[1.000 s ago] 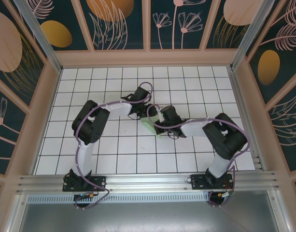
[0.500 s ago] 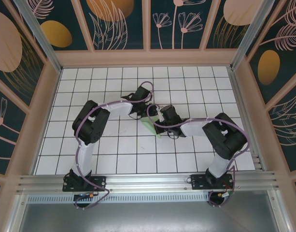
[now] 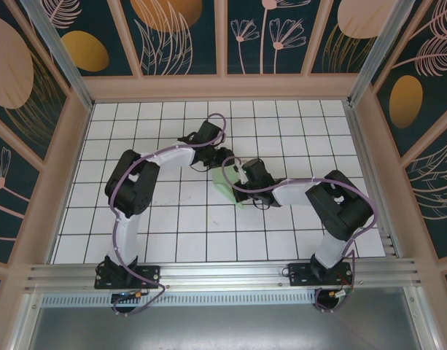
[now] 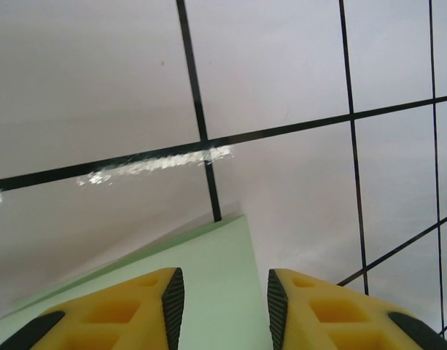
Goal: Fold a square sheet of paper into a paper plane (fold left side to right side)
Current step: Third fold the triangle at the center of the table.
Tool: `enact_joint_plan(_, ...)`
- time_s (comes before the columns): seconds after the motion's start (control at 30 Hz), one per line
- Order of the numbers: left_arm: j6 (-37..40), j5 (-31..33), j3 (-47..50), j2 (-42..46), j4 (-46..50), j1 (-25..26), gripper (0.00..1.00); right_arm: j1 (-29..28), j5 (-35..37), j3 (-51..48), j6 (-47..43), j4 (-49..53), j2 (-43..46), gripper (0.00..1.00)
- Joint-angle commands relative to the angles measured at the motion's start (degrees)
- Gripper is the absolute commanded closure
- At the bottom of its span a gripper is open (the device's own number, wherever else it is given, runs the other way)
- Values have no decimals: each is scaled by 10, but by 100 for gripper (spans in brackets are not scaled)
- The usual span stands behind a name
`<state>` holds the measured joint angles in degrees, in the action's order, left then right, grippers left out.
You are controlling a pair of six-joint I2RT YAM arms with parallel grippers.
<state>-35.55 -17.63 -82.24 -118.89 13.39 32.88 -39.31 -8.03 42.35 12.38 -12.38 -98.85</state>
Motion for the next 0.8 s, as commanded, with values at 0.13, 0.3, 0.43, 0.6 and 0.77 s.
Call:
enact_joint_plan(0.13, -4, -11, 86, 105, -13, -6, 66, 4, 0, 3, -2, 46, -28, 100)
enact_joint_plan(0.3, -30, -29, 139, 139, -45, -5, 69, 4, 1, 3, -2, 47, -31, 100)
enact_joint_plan(0.43, -51, -59, 170, 143, -75, -5, 71, 4, 1, 5, -3, 48, -33, 100)
enact_joint_plan(0.6, -71, -79, 192, 139, -101, -2, 74, 3, 1, 5, -4, 47, -34, 100)
enact_joint_plan(0.77, -80, -86, 198, 133, -114, 5, 74, 4, 1, 5, -7, 50, -36, 100)
